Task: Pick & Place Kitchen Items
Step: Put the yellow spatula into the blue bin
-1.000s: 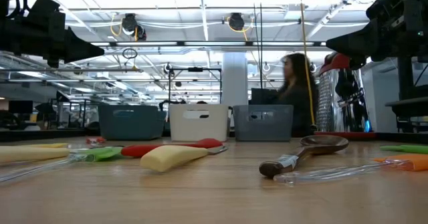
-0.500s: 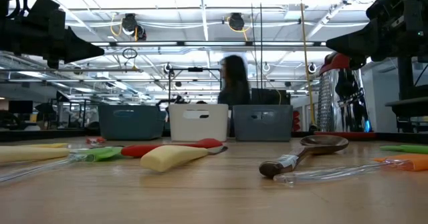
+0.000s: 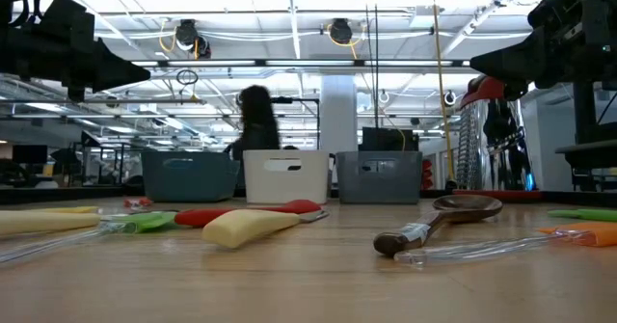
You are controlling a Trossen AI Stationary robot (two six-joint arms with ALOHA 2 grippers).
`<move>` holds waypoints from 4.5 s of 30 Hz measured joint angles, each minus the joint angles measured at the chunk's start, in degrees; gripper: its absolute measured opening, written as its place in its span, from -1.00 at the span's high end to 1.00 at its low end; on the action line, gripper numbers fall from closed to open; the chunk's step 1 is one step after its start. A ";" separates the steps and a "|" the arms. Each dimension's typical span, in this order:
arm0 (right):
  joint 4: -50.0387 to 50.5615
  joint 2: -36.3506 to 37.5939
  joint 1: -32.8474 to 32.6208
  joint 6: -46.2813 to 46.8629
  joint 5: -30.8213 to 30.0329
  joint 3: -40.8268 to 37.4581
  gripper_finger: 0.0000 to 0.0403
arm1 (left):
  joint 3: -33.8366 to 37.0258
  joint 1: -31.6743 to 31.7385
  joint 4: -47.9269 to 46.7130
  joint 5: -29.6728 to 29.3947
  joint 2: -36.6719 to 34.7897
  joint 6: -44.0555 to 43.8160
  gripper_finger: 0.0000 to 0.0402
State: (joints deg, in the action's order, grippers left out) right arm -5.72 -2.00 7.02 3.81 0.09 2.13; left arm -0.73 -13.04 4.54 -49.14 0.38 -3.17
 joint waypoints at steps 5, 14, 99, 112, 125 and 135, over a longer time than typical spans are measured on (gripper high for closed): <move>-0.02 0.00 0.01 0.00 0.01 0.00 0.98 | 0.01 0.00 -0.02 0.37 0.00 -0.51 0.89; -0.93 0.00 0.00 -0.05 -0.01 0.02 0.98 | 0.02 -0.02 -0.04 4.19 0.00 -1.90 0.86; -40.62 -44.94 -0.03 4.12 0.48 6.87 0.30 | -43.80 -4.78 -39.34 47.80 75.05 -75.30 0.22; -37.81 -64.30 -1.93 -0.36 10.59 19.33 0.30 | -43.80 -7.67 -44.09 49.82 79.31 -85.72 0.22; -41.55 -71.55 -1.93 -2.99 10.58 21.59 0.30 | -43.73 -9.60 -46.05 46.07 79.28 -89.34 0.22; -41.62 -71.56 -1.93 -3.06 10.57 21.59 0.30 | -43.71 -9.48 -46.51 47.16 79.28 -85.43 0.22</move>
State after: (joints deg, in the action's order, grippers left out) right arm -47.33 -73.56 5.08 0.75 10.66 23.73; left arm -44.45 -22.51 -41.98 -1.99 79.66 -88.60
